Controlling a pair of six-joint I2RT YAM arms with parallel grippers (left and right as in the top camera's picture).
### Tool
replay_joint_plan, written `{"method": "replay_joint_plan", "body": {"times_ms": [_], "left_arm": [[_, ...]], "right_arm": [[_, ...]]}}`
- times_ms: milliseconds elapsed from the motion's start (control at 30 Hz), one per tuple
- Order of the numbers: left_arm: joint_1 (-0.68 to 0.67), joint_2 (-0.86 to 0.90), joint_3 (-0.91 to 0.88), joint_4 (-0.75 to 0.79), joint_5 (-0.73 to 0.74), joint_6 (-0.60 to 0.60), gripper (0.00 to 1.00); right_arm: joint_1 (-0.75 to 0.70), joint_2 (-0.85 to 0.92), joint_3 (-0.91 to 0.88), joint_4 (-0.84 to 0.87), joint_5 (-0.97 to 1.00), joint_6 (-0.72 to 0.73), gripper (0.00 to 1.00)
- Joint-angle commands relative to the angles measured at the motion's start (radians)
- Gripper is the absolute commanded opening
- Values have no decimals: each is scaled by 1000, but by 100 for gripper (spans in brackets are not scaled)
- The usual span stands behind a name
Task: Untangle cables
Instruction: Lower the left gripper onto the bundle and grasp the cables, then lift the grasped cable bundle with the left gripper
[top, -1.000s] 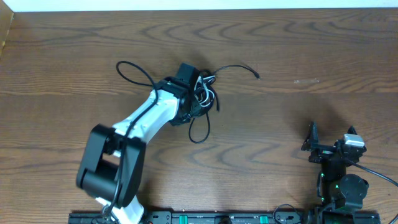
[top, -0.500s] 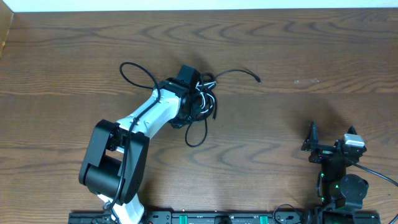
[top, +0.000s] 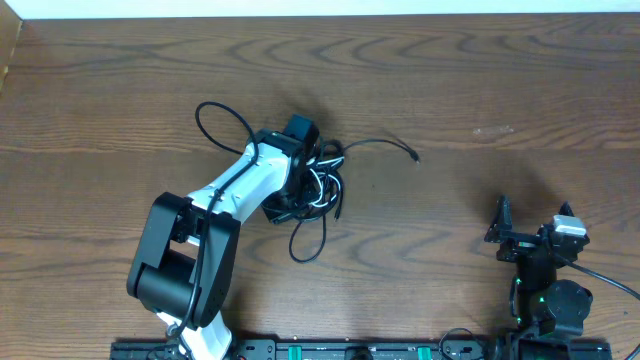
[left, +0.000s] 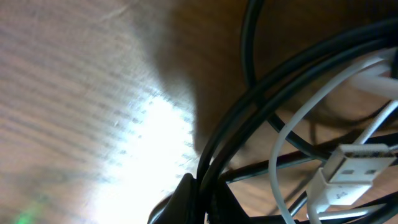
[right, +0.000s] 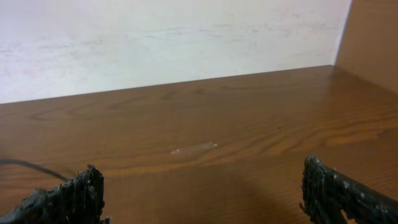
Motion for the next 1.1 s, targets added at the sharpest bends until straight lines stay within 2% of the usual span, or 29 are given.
{"method": "replay_joint_plan", "body": {"times_ms": [0, 133, 300, 400, 833, 1067], "left_arm": [[0, -7, 16, -24, 6, 19, 8], [0, -19, 16, -60, 22, 30, 8], [1, -95, 16, -64, 120, 153, 8], [1, -190, 16, -64, 160, 197, 8], [1, -734, 16, -64, 158, 319, 8], [1, -872, 16, -98, 98, 329, 8]], "right_arm": [[7, -6, -2, -3, 5, -12, 99], [7, -6, -2, -3, 4, -12, 99], [7, -6, -2, -3, 5, -12, 99], [7, -6, -2, -3, 5, -12, 99], [7, -6, -2, -3, 5, -12, 99], [7, -6, -2, -3, 5, -12, 99]]}}
